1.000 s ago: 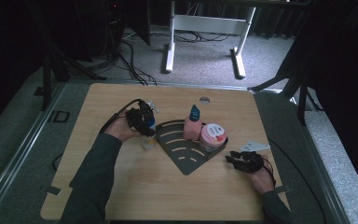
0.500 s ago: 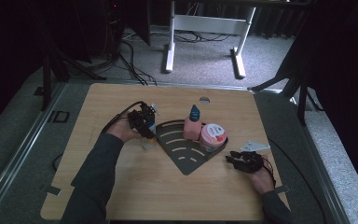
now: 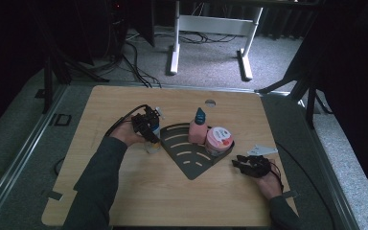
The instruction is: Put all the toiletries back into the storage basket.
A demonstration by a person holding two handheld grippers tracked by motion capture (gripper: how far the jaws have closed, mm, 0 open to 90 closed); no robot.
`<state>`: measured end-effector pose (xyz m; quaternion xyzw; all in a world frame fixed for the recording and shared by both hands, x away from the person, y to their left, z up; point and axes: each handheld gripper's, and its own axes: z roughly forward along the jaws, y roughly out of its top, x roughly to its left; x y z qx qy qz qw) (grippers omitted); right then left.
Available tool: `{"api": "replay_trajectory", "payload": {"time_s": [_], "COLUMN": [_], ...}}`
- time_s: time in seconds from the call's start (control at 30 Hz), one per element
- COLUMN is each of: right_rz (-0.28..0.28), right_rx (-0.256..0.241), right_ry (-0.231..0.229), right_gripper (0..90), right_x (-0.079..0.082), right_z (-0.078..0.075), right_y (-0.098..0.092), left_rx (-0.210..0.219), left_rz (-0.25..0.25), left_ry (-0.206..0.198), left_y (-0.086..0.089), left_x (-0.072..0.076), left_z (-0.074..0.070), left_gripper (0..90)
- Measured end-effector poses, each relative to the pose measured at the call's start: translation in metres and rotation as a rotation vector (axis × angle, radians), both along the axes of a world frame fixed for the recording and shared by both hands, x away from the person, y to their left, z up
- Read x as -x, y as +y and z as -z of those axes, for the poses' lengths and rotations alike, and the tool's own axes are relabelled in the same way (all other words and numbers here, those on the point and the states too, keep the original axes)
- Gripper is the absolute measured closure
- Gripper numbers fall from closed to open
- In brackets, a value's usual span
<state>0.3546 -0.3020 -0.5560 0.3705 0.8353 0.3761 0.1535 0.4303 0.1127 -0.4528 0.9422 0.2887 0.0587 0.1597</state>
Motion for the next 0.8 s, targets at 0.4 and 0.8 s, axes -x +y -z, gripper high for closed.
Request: {"api": "replay_trajectory", "payload": {"time_s": [0.4, 0.8], "right_rz": [0.000, 0.000], "right_rx": [0.000, 0.000], "right_ry": [0.000, 0.000], "right_gripper": [63.7, 63.7], "right_x": [0.0000, 0.0000], "right_z": [0.0000, 0.0000], "right_y": [0.0000, 0.0000], "left_rx": [-0.014, -0.045], "left_rz": [-0.003, 0.005], "left_ry": [0.004, 0.008], "left_y": [-0.0017, -0.0010], "left_x": [0.0023, 0.0094], "left_z": [-0.0004, -0.0023], "left_gripper": [54.5, 55.1]}}
